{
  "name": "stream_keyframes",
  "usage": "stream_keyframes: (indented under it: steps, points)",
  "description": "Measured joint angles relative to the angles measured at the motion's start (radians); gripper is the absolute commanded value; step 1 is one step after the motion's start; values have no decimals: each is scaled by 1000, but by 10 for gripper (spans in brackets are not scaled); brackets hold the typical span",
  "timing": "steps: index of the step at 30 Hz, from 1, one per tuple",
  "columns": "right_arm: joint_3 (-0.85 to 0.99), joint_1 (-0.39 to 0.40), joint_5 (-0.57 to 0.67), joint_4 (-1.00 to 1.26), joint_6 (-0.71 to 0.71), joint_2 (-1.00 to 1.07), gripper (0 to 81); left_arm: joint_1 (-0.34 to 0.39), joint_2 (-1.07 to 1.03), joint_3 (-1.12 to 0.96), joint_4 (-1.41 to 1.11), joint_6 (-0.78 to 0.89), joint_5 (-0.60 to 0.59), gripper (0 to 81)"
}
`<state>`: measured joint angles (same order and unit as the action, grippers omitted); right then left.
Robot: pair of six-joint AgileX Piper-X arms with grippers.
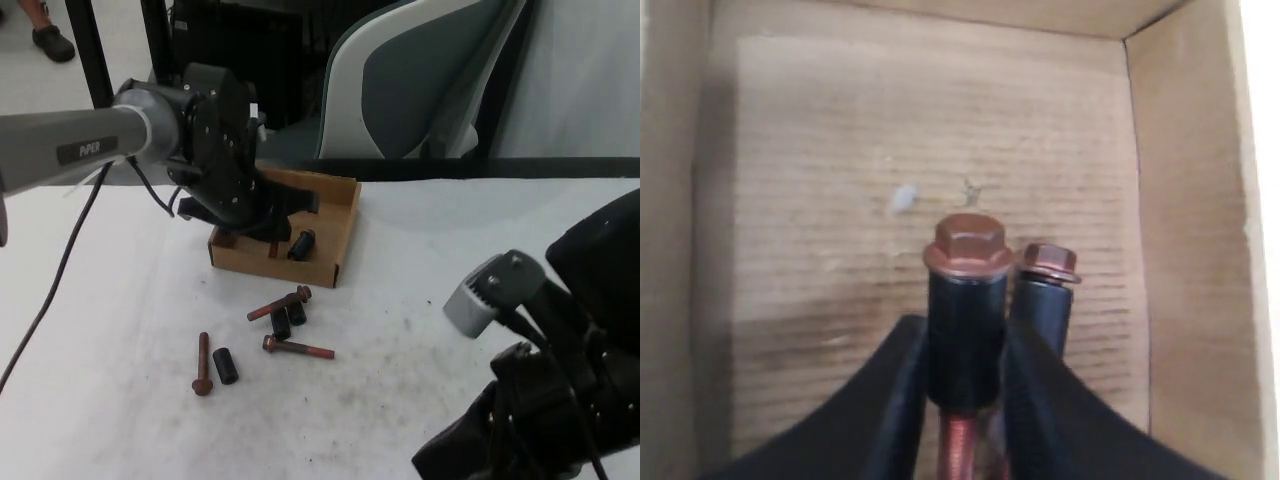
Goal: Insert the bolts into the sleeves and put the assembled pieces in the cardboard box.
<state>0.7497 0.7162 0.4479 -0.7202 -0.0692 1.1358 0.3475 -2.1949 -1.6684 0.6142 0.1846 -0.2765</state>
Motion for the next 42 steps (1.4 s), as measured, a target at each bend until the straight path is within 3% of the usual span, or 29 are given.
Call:
stream_keyframes:
  steps: [3, 8, 10, 15, 22, 27, 33, 37, 42]
  points:
    - [0, -26, 0, 0, 0, 0, 4, 0, 0, -3, 0, 28, -3, 432]
    - [0, -52, 0, 2, 2, 0, 4, 0, 10, -3, 44, 40, -8, 403]
    - [0, -54, 0, 1, 16, 0, 4, 0, 23, -3, 57, 40, -8, 333]
    - [16, -56, 0, 16, 40, 37, 4, 0, 90, -3, 133, 5, -9, 6]
    - [126, -56, 0, -12, 69, 206, 4, 9, 254, 12, 283, -75, -40, 4]
    - [279, -56, -4, -131, 180, 339, 4, 22, 405, 117, 305, -85, -40, 4]
    - [386, -56, -14, -202, 232, 421, 4, 31, 674, 419, 205, -90, -44, 4]
    - [520, -56, -86, -259, 282, 496, 9, 31, 850, 605, 125, -94, -44, 4]
    - [605, -56, -112, -286, 293, 558, 9, 31, 1148, 888, 33, -40, -123, 4]
